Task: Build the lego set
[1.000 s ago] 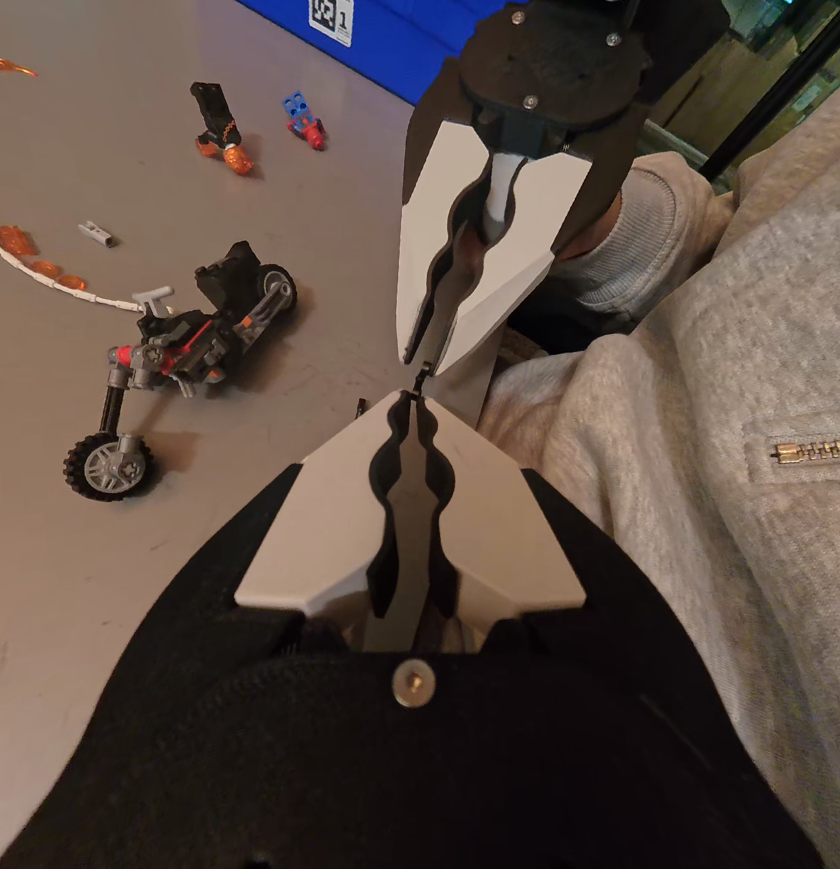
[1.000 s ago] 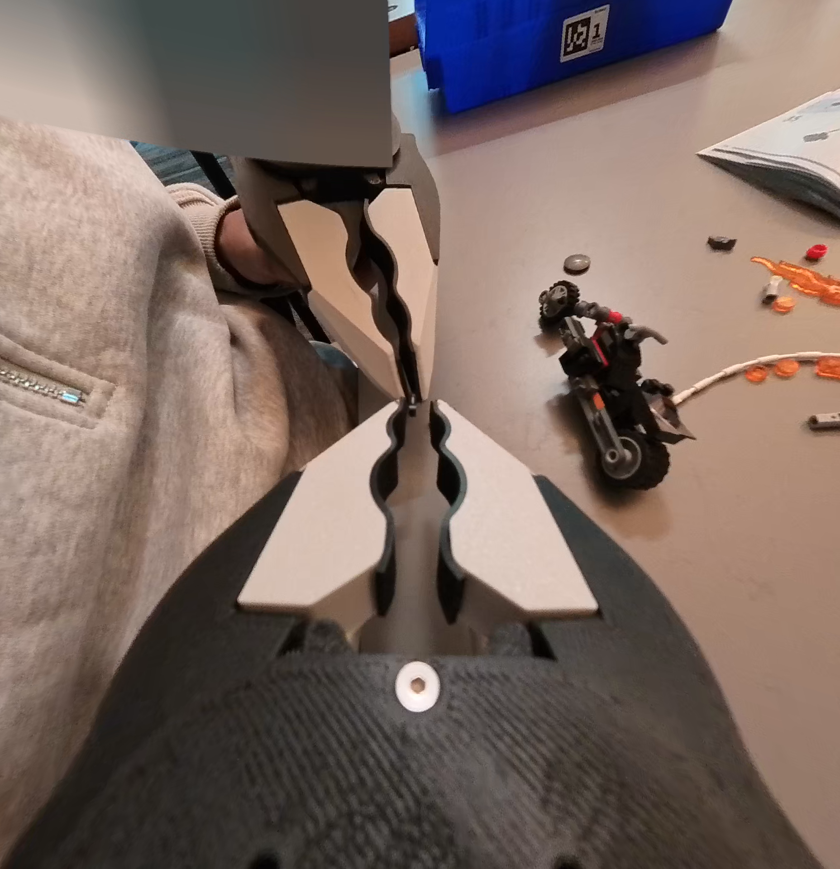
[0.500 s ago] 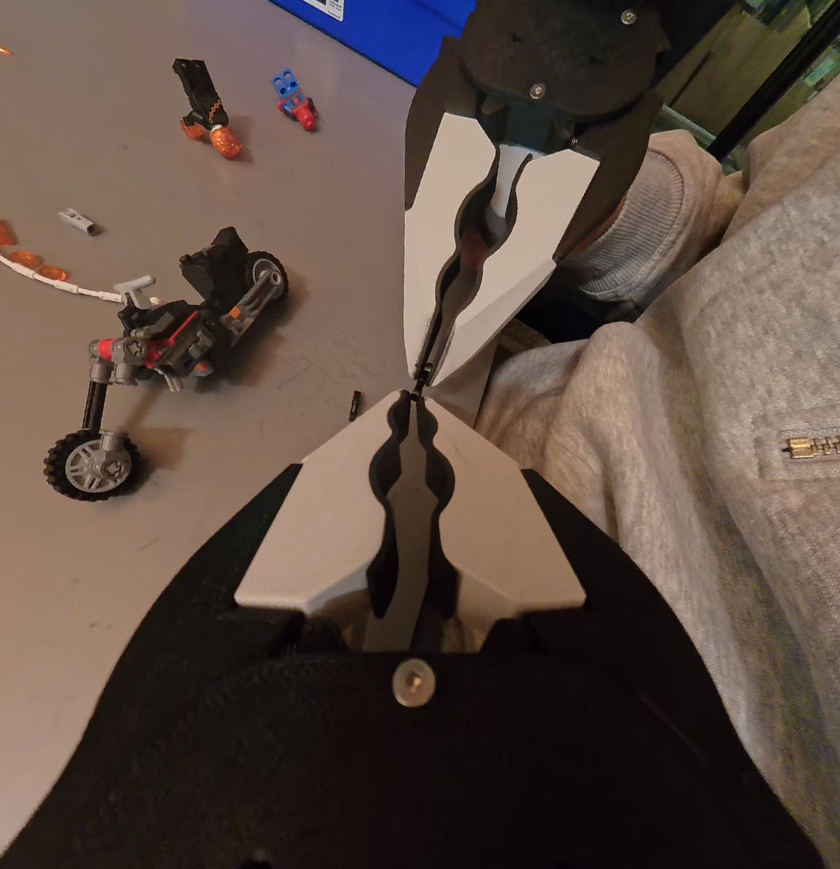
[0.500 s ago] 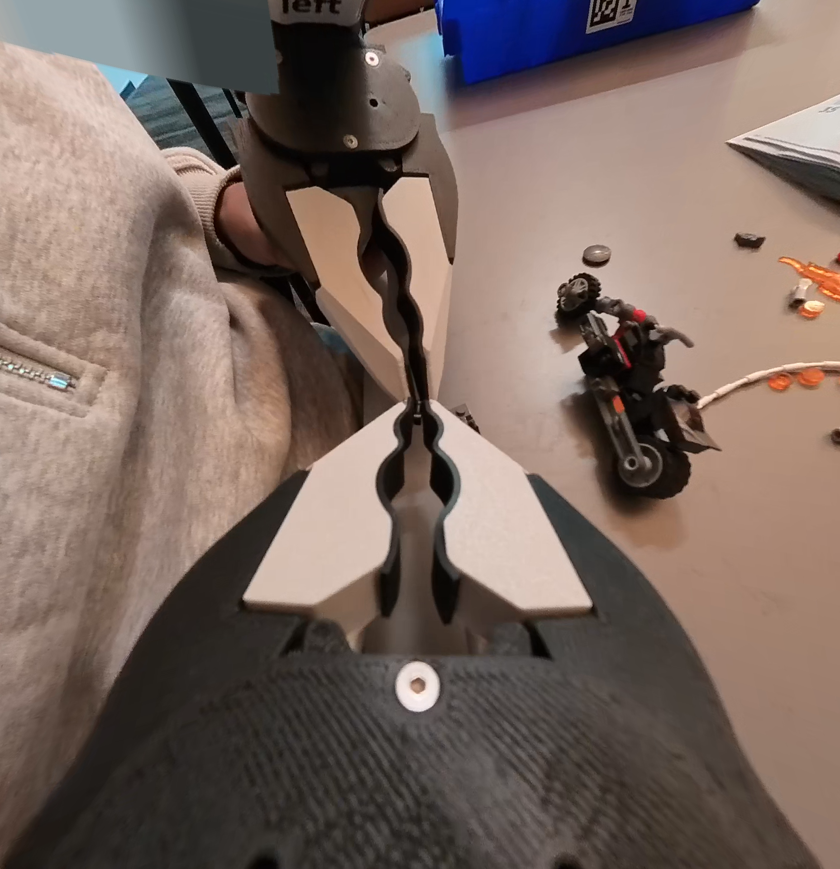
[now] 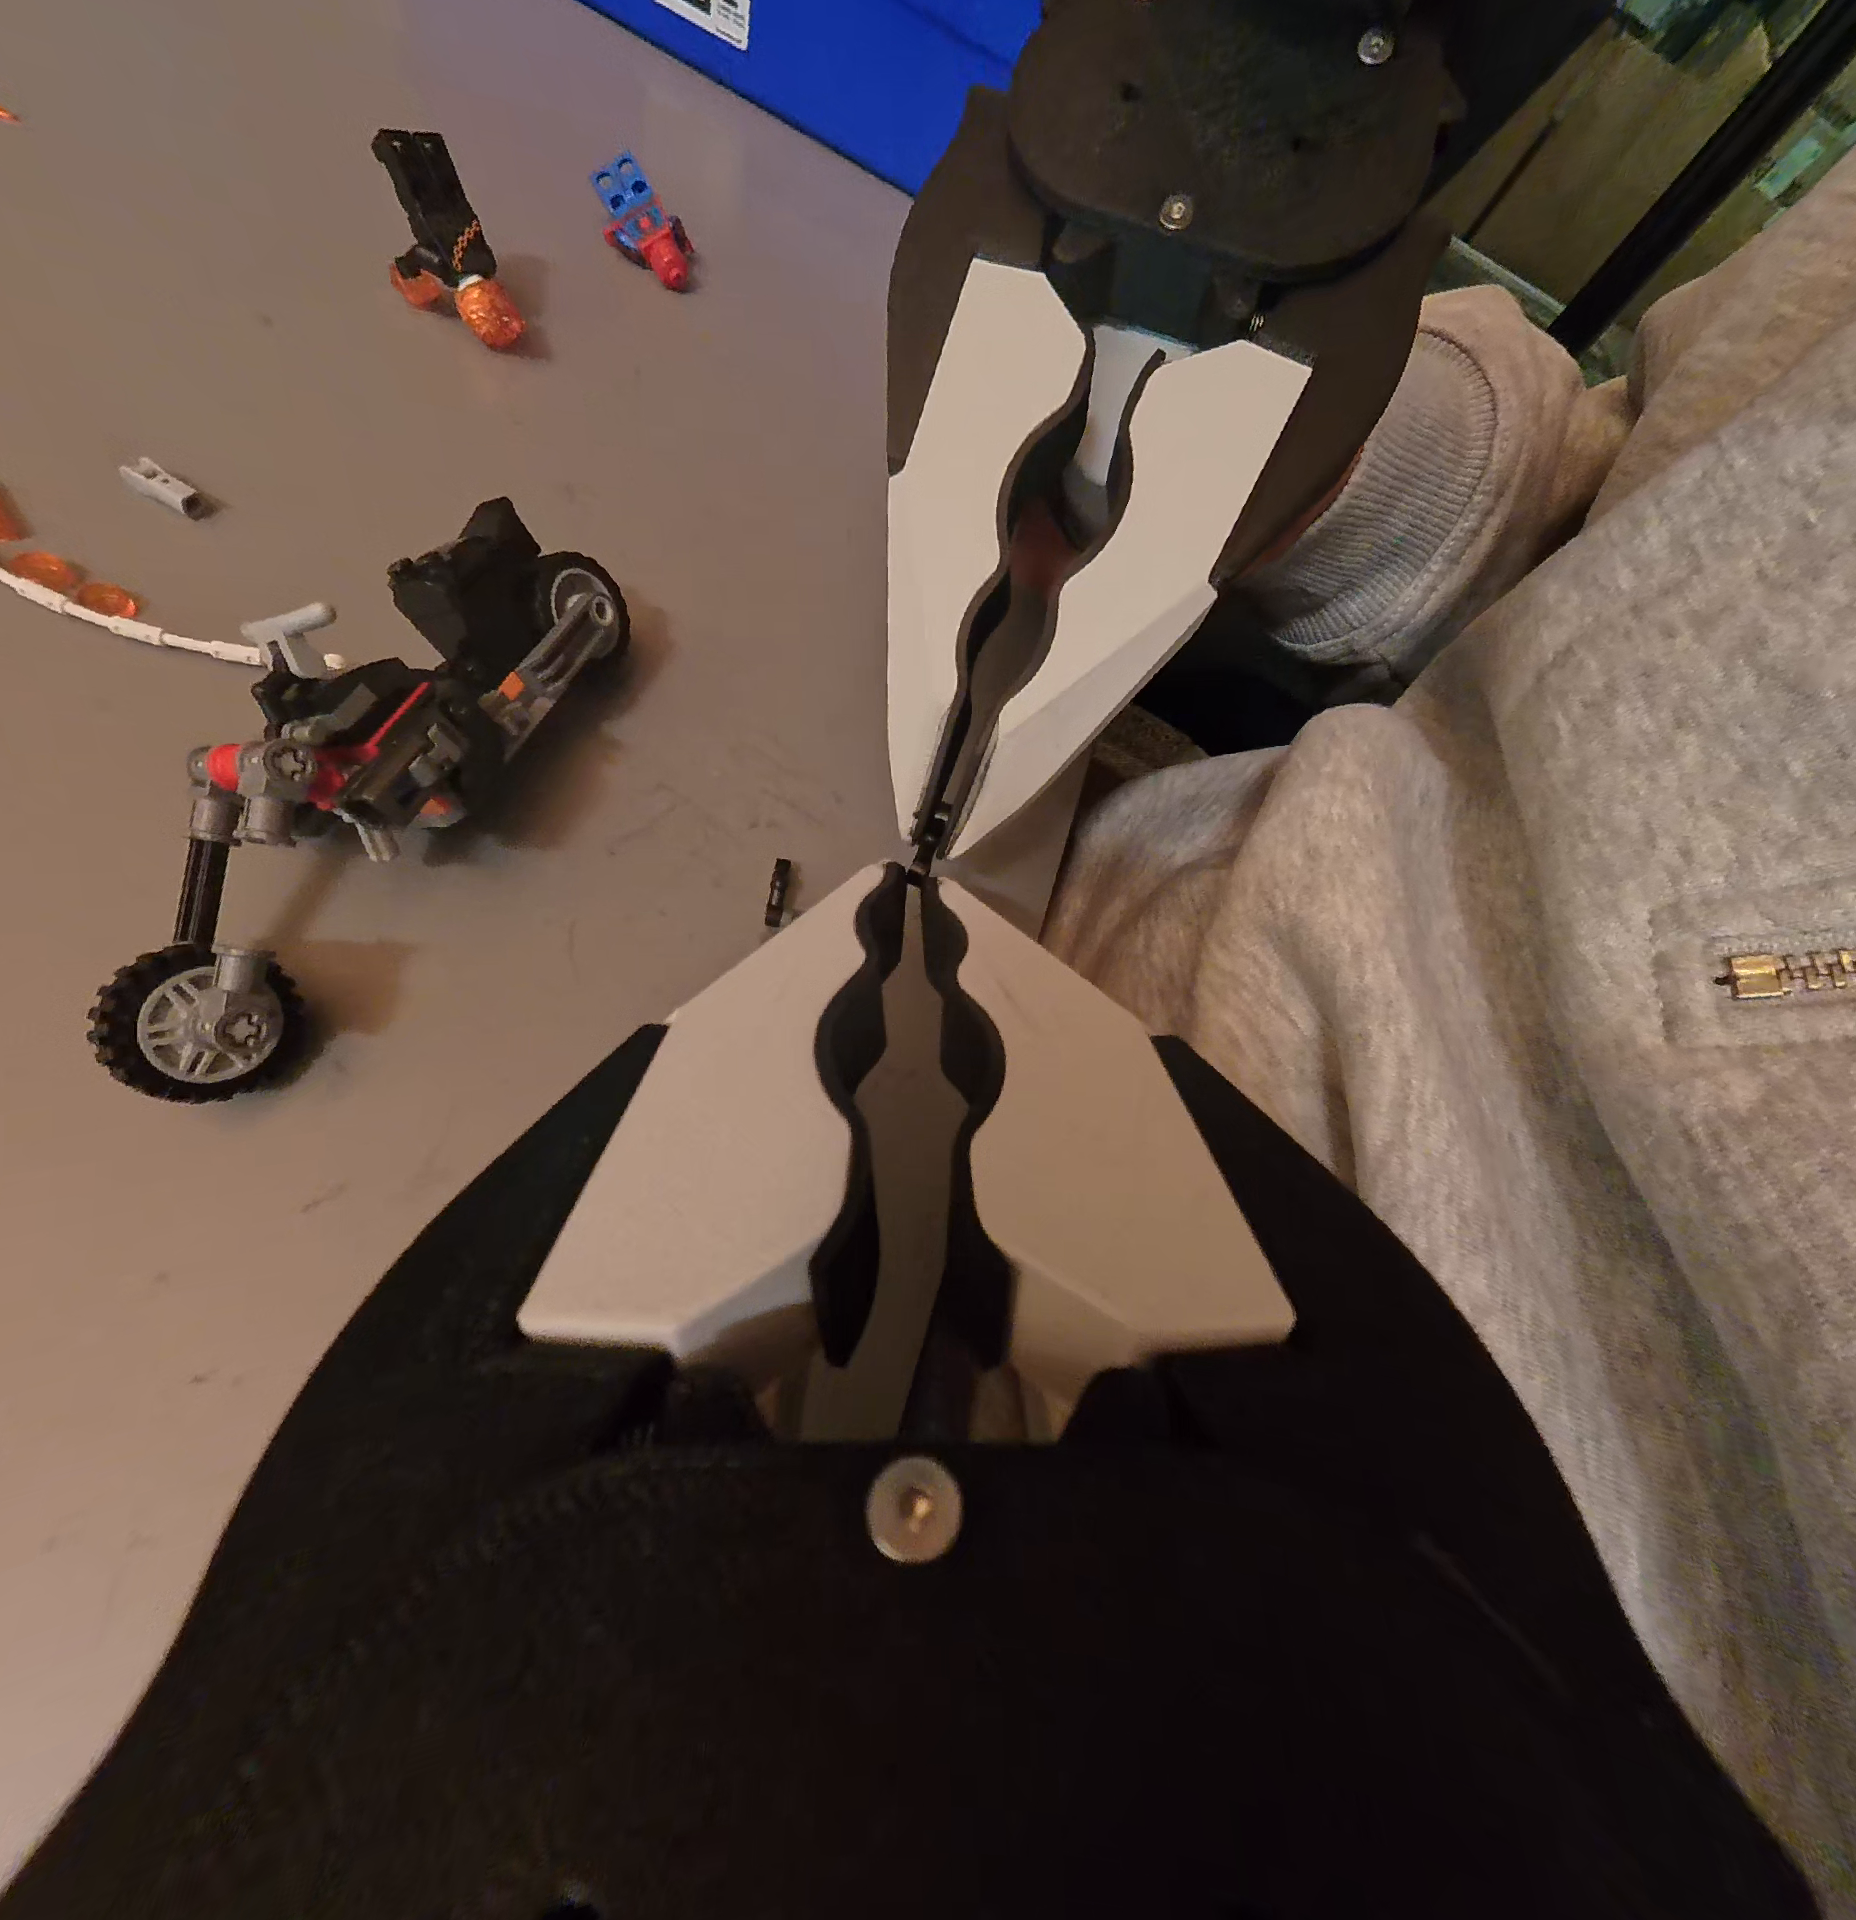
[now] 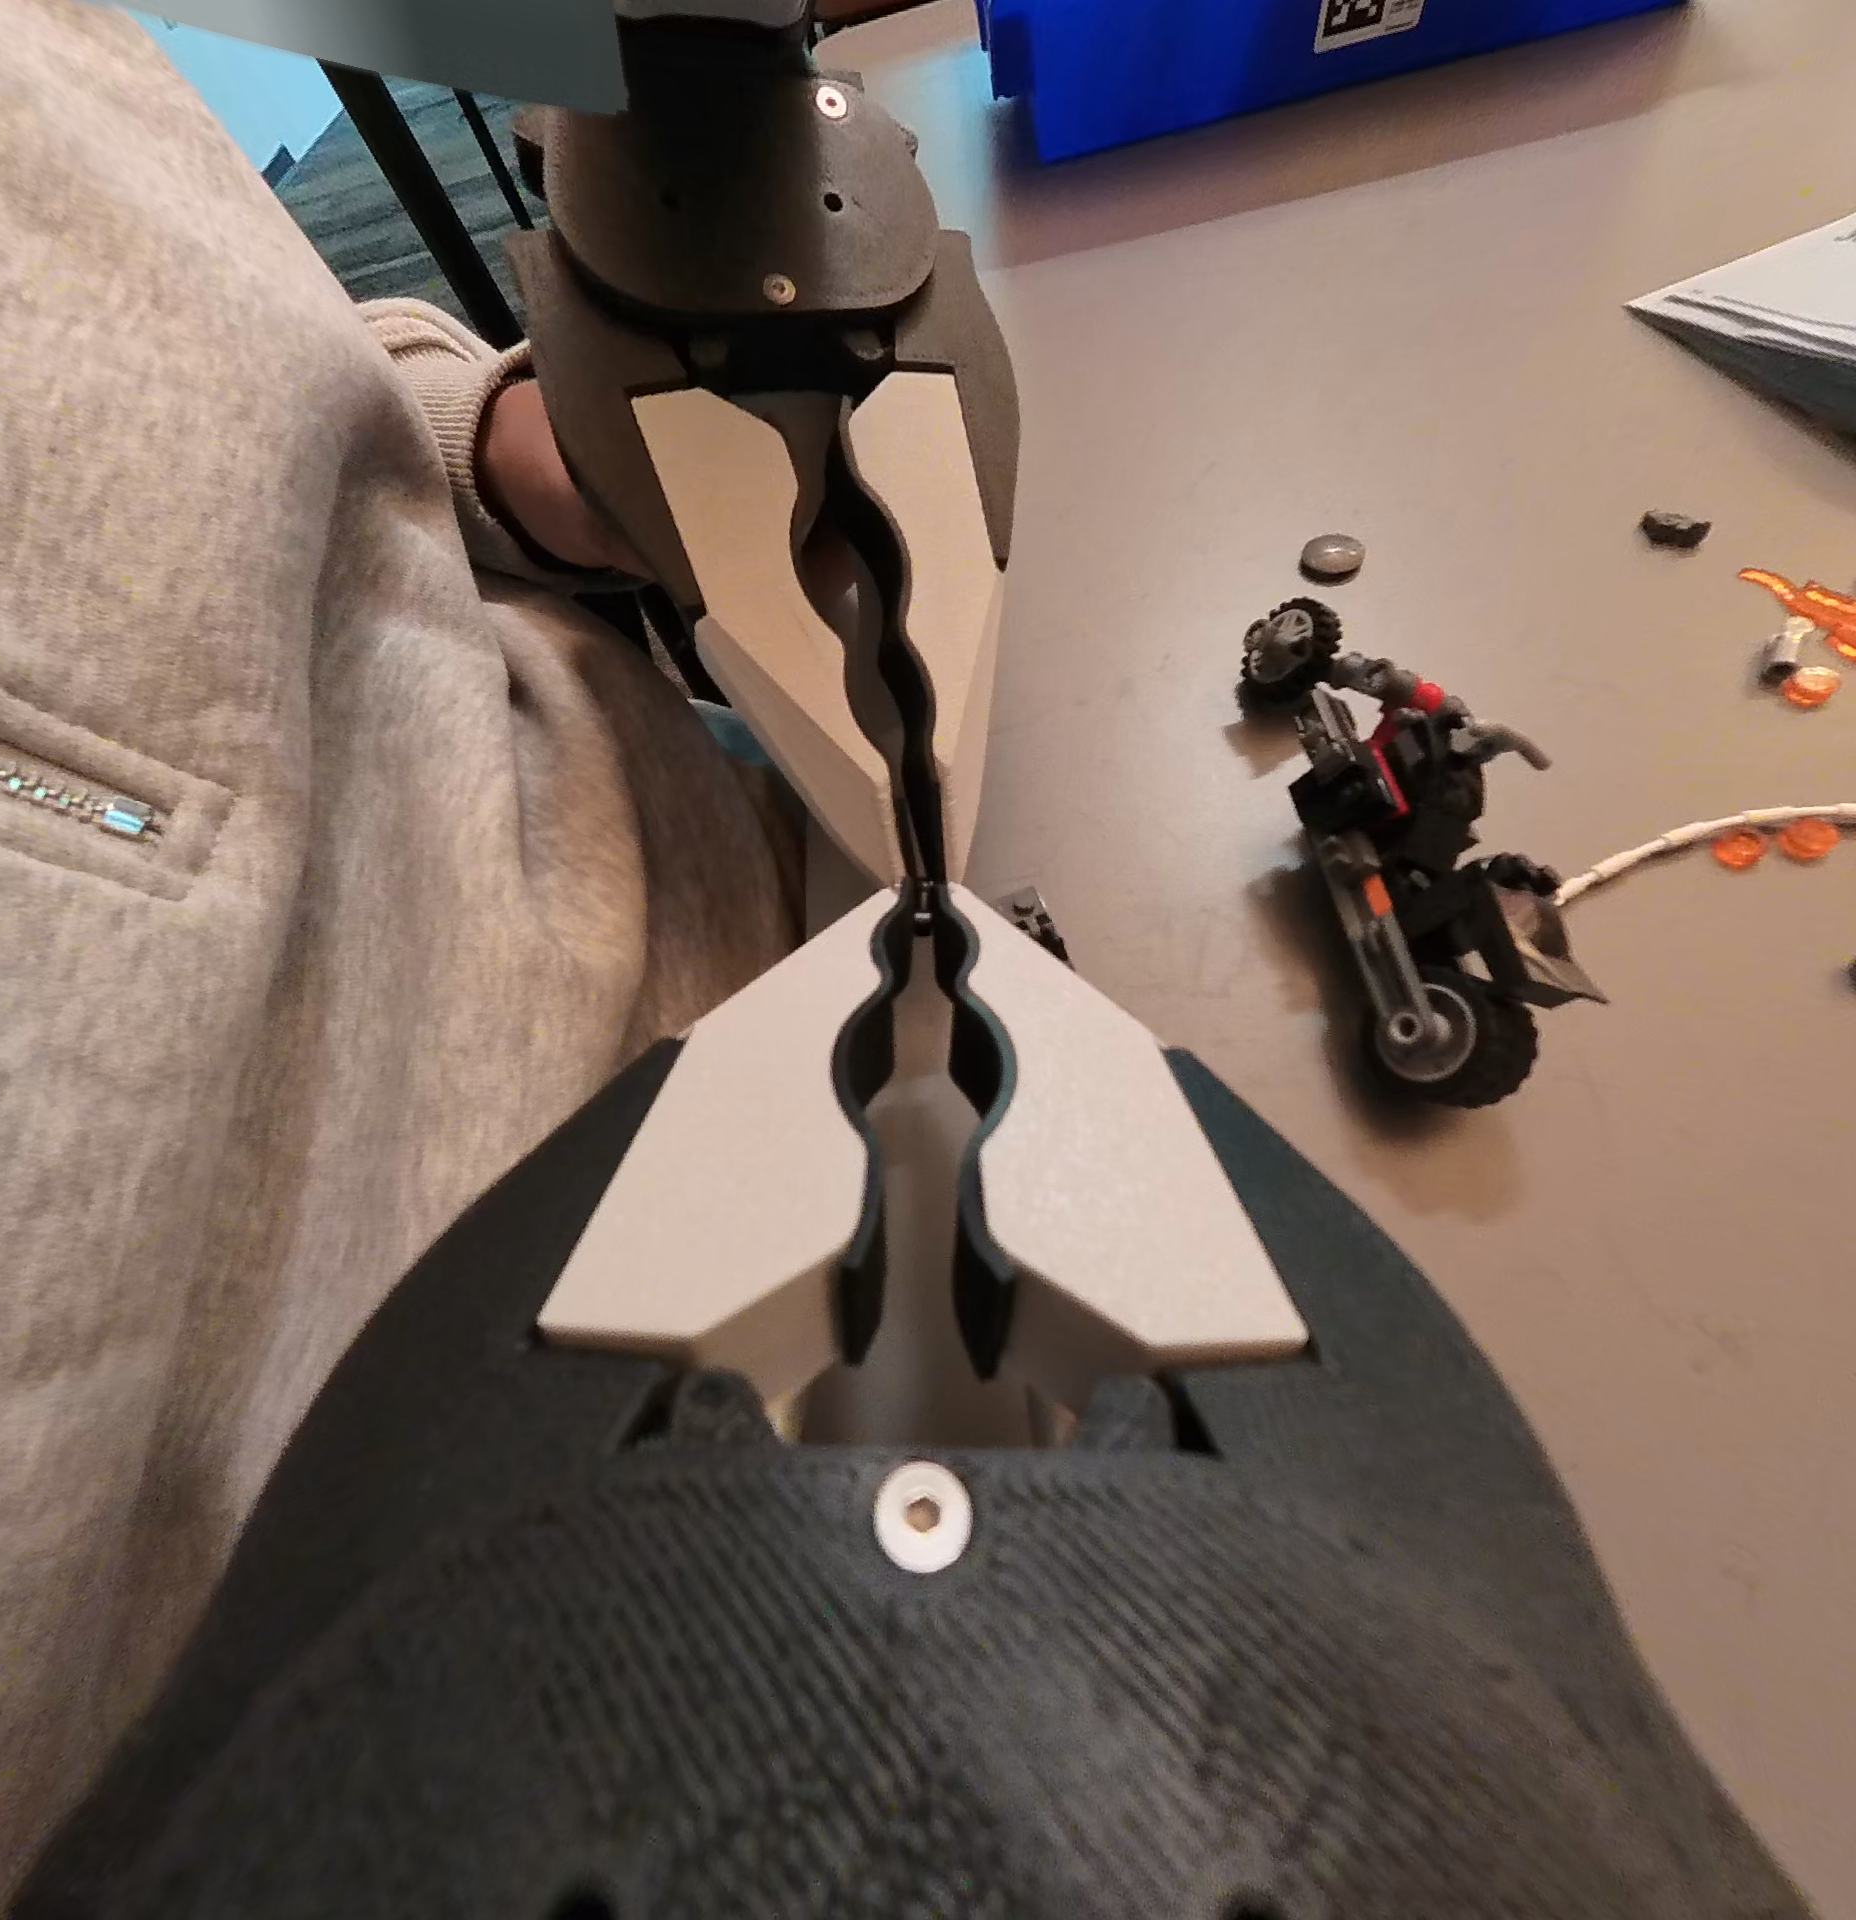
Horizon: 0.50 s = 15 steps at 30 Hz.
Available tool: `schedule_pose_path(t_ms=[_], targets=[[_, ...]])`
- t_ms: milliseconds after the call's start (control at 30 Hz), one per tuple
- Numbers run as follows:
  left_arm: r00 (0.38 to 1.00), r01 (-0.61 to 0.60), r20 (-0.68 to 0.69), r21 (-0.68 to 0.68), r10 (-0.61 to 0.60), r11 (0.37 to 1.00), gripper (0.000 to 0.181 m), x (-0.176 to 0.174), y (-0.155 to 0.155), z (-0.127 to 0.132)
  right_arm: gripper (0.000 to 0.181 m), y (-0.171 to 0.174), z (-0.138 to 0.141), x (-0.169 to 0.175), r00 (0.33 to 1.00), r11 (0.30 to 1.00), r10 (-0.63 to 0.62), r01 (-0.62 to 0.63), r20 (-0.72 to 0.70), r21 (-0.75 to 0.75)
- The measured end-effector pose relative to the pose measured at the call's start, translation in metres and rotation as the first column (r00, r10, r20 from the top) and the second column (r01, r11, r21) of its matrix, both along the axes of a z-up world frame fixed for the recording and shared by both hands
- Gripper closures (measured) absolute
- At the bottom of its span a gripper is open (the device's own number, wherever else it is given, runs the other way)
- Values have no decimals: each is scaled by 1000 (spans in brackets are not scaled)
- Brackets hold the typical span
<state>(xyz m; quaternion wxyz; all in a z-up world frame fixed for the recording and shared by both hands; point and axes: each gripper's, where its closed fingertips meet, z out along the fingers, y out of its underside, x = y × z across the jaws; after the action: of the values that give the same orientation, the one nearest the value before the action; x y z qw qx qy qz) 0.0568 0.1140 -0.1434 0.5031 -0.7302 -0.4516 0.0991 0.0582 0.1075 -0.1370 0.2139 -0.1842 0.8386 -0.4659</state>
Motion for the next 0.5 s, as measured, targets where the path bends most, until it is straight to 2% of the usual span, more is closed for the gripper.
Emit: schedule_pose_path(t_ms=[67, 167, 267, 367, 500], targets=[[1000, -4, -5, 2, 4, 1000, 177, 0, -1, 1, 181, 0, 0, -1, 1000, 1000, -1, 1, -7, -4], [1000, -24, -6, -5, 24, 1000, 159, 0, -8, 4, 181, 0, -3, -4, 999, 1000, -9, 9, -45, -2], [998, -56, 24, -110, 59, 992, 144, -1, -19, -6, 180, -1, -13, -10, 990, 1000, 2, 2, -140, 25], [997, -72, 22, -203, 78, 976, 147, -4, -22, -16, 180, -4, -20, -11, 976, 999, 43, -37, -213, 32], [996, -79, 23, -268, 88, 960, 155, -7, -21, -25, 180, -6, -25, -11, 966, 995, 102, -95, -239, 43]])
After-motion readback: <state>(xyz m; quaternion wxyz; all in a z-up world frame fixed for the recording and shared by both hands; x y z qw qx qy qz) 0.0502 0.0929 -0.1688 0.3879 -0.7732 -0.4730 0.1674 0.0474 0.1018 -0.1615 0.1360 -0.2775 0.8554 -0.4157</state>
